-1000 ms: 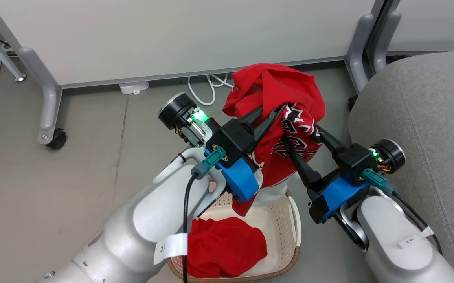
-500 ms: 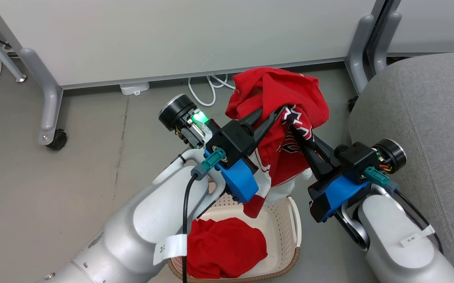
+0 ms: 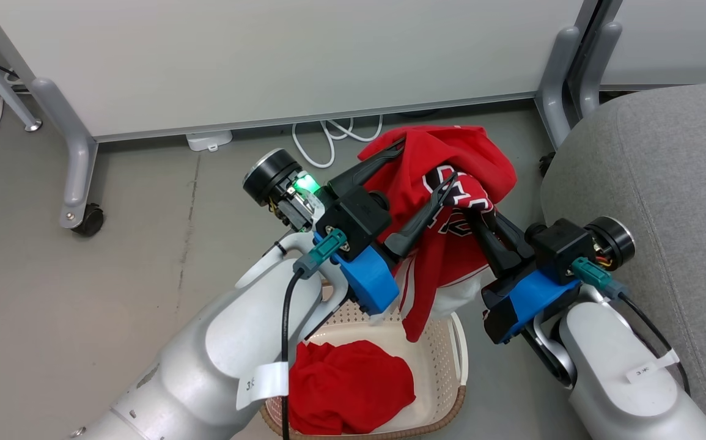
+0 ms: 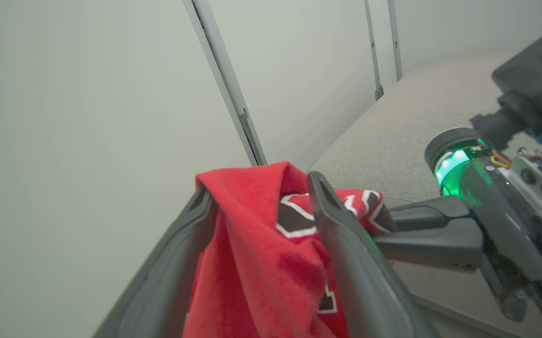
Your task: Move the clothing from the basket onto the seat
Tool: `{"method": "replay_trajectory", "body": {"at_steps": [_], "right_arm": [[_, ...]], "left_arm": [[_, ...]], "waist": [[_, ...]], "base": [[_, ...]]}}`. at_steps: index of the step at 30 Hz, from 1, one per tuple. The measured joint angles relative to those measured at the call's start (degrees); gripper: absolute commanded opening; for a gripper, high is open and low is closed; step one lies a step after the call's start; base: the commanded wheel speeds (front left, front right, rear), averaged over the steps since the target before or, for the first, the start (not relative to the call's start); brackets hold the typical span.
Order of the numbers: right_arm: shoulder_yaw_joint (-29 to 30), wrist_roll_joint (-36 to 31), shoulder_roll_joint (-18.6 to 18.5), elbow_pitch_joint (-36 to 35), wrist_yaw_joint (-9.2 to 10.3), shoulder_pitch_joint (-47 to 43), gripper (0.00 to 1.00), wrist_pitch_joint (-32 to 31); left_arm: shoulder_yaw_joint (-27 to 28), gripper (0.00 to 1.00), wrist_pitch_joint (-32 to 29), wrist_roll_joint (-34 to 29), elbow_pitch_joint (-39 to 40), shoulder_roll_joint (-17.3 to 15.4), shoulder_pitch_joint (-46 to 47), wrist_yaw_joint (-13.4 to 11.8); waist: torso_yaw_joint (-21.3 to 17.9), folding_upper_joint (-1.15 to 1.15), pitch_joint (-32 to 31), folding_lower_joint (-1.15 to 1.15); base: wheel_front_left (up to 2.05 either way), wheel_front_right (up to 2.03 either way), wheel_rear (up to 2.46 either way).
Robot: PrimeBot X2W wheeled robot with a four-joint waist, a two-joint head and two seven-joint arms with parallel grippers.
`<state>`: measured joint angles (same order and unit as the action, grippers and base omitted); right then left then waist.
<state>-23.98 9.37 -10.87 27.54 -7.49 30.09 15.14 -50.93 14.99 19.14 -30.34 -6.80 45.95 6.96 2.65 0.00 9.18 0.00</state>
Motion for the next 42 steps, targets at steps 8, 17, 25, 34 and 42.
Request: {"method": "replay_trajectory", "body": {"at_steps": [8, 17, 25, 34, 42], "right_arm": [[1.2, 0.16, 0.36, -0.1, 0.0, -0.39, 0.0, 0.0], [6.45, 0.4, 1.44, -1.44, 0.0, -1.12, 0.0, 0.0], [11.92, 0.2, 2.79, -2.7, 0.0, -2.26, 0.0, -0.01], [17.31, -0.59, 3.39, -4.55, 0.0, -3.4, 0.0, -0.01], [21.79, -0.68, 3.91, -6.34, 0.0, -4.81, 0.0, -0.01]], "left_arm": [[0.31, 1.0, 0.0, -0.18, -0.04, 0.03, -0.12, 0.09], [0.56, 1.0, 0.01, -0.54, -0.15, -0.29, -0.32, 0.1], [0.21, 1.0, 0.02, -0.57, -0.1, -0.53, -0.45, 0.12], [-1.1, 1.0, 0.07, -0.59, 0.37, -0.15, -1.22, 0.15], [-2.7, 1.0, 0.07, -1.0, 0.48, 0.02, -1.21, 0.18]], "waist": [[-0.17, 0.0, 0.14, 0.0], [-1.86, 0.0, 1.63, 0.0], [-5.1, 0.0, 3.58, 0.0], [-9.63, 0.0, 5.57, 0.0], [-13.76, 0.0, 7.32, 0.0]], "base": [[0.0, 0.0, 0.0], [0.0, 0.0, 0.0], [0.0, 0.0, 0.0], [0.0, 0.0, 0.0], [0.0, 0.0, 0.0]]}}
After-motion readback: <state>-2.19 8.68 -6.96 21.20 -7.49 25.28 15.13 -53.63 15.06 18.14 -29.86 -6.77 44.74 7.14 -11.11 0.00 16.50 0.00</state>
